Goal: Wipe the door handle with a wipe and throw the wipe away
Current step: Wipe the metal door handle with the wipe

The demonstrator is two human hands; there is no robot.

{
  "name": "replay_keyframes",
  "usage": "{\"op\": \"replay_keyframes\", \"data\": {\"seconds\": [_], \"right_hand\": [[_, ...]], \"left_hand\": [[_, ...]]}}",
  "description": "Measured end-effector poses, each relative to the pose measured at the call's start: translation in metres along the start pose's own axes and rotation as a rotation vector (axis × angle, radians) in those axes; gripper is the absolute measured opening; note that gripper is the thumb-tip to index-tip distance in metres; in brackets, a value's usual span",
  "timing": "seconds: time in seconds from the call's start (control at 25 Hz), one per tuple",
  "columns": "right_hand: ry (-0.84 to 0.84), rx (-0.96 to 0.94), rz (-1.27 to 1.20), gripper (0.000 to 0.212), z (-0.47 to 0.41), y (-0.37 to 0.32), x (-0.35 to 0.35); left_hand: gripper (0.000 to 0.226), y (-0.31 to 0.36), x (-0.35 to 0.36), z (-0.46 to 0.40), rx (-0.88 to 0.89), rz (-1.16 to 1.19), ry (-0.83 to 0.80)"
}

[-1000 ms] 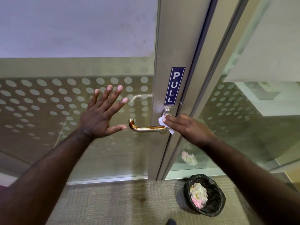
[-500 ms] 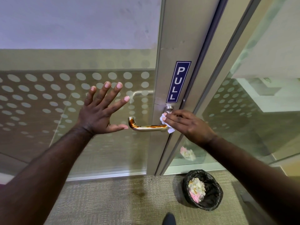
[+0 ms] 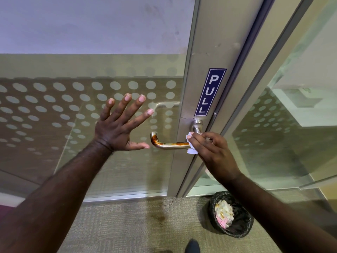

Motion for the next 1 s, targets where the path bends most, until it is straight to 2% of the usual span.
{"op": "replay_keyframes", "data": {"seconds": [0.16, 0.4, 0.52, 0.56, 0.8, 1.0], "right_hand": [[0.056, 0.04, 0.041, 0.042, -0.001, -0.017, -0.001], [0.047, 0.142, 0.011, 0.031, -0.022, -0.07, 0.01], [0.012, 0.192, -0.016, 0.047, -0.032, -0.092, 0.015], [-0.01, 0.19, -0.001, 0.046, -0.033, -0.095, 0.016], [-0.028, 0.076, 0.163, 0.043, -0.009, -0.062, 0.006], [-0.003, -0.011, 0.053, 0.043, -0.006, -0.019, -0.009]], "left_hand": [[0.104, -0.002, 0.0, 0.0, 0.024, 0.004, 0.005], [0.106, -0.004, -0.001, 0.001, 0.049, 0.028, 0.023], [0.107, -0.005, -0.002, 0.003, 0.063, 0.03, 0.024], [0.107, -0.005, -0.002, 0.003, 0.067, 0.029, 0.023], [0.105, -0.006, -0.001, 0.006, 0.071, 0.021, 0.015], [0.106, -0.005, -0.001, 0.006, 0.063, 0.016, 0.008]]}}
Point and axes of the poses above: each hand's wrist, its own z-axis away from the middle knuckle, its own x-axis out of the palm, y = z × x, the point moved 2 cm from there along -z, towards the middle knuckle, and after that the axes turned 6 degrees about -z, right-handed, at the moved point
